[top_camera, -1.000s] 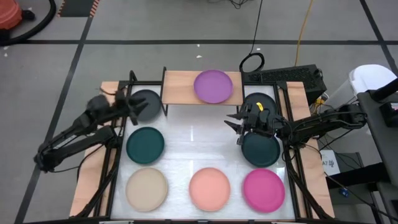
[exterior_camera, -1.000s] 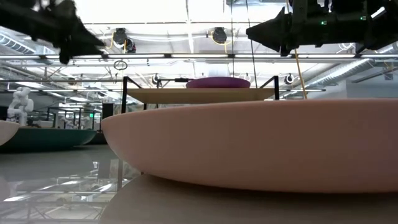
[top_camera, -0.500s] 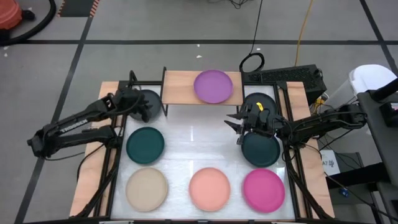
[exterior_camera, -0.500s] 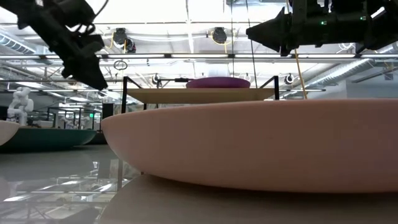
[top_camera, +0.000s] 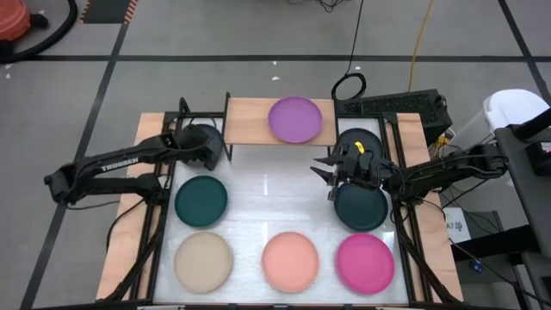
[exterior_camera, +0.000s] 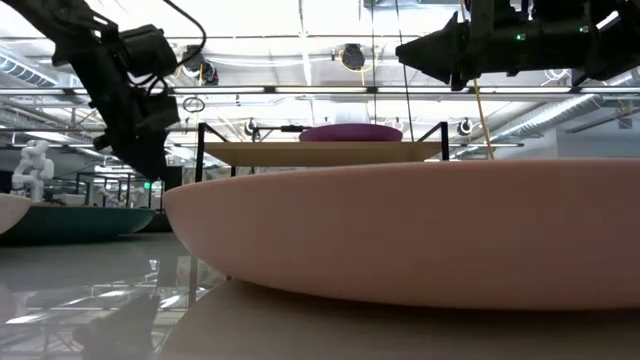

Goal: Place and stack plates onto a shelf
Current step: Stack the left black plate on top of the violet plate on the shelf

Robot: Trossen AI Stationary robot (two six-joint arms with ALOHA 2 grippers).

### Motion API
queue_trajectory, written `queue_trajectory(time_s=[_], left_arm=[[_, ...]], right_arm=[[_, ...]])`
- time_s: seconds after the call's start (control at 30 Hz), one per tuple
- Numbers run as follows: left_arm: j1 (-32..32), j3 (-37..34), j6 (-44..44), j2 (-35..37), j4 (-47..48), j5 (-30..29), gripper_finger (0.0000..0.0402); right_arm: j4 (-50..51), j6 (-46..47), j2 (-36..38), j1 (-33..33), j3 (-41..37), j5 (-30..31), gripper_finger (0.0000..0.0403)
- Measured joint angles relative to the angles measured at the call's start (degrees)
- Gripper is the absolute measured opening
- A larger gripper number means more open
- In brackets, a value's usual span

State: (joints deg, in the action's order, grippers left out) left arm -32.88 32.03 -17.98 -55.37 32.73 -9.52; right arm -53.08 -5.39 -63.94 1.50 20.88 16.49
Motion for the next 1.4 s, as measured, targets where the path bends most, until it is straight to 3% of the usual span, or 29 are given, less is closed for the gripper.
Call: queue_trajectory(time_s=[0.6, 0.93, 1.2, 1.3, 1.4], left_arm=[[5.57, -0.02, -2.06, -10.52, -3.02, -2.6, 0.0159], [5.75, -0.07, -3.67, -17.01, -3.02, -6.93, 0.0159], [5.75, -0.07, -3.75, -20.36, -3.02, -7.17, 0.0157], [5.75, -0.07, -3.72, -20.37, -3.04, -7.65, 0.0132], [5.7, -0.07, -5.13, -20.37, -2.56, -11.14, 0.0079]], right_arm=[[0.21, 0.0, 0.0, -0.01, 0.0, -0.05, 0.0121], [0.25, 0.0, 0.0, -0.02, 0.0, -0.07, 0.0121], [0.31, 0.0, 0.0, -0.01, 0.0, -0.09, 0.0121], [0.31, 0.0, 0.0, -0.01, 0.0, -0.09, 0.0121], [0.31, 0.0, 0.0, 0.0, 0.0, -0.09, 0.0121]])
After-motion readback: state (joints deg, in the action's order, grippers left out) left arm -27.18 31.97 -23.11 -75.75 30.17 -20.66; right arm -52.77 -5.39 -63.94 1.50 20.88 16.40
